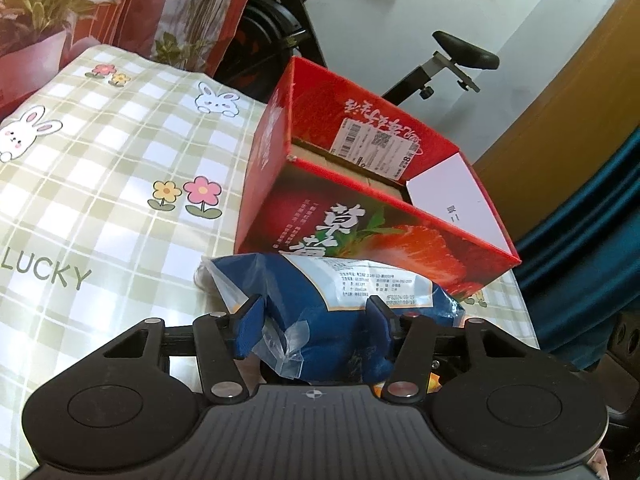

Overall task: Organize soft objects
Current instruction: 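Lower the right gripper and grasp the blue plastic-wrapped package, then carry the blue package over the red box and release it inside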

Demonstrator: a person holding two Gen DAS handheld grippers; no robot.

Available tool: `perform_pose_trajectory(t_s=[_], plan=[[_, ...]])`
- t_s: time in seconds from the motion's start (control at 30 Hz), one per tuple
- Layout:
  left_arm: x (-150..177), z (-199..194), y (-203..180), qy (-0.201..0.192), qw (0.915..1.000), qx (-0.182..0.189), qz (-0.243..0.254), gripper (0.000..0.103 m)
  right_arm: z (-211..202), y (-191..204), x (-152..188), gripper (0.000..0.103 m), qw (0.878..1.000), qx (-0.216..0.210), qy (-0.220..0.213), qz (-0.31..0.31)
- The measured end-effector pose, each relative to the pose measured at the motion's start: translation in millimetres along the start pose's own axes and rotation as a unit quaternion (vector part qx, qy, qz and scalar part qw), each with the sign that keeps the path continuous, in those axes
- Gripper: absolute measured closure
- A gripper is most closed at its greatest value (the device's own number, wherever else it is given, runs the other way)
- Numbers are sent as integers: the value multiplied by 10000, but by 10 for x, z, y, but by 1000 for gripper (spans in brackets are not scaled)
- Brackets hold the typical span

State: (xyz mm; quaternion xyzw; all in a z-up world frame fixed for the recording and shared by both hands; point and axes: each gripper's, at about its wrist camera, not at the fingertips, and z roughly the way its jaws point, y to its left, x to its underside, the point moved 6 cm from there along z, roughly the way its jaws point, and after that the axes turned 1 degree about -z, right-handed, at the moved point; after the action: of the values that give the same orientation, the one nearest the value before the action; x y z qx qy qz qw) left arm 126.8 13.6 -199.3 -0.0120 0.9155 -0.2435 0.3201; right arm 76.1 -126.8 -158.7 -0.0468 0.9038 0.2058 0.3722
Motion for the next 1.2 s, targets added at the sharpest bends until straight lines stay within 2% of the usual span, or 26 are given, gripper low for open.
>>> perform_pose_trajectory(t_s=[0.87, 1.2], plan=[[-173, -679, -523, -880, 9932, 339, 683, 46, -802, 316, -334, 63, 9940, -20, -969, -499], [-427, -768, -684, -1175, 9878, 568, 852, 46, -989, 340, -614, 63, 9898, -39, -1238, -700]])
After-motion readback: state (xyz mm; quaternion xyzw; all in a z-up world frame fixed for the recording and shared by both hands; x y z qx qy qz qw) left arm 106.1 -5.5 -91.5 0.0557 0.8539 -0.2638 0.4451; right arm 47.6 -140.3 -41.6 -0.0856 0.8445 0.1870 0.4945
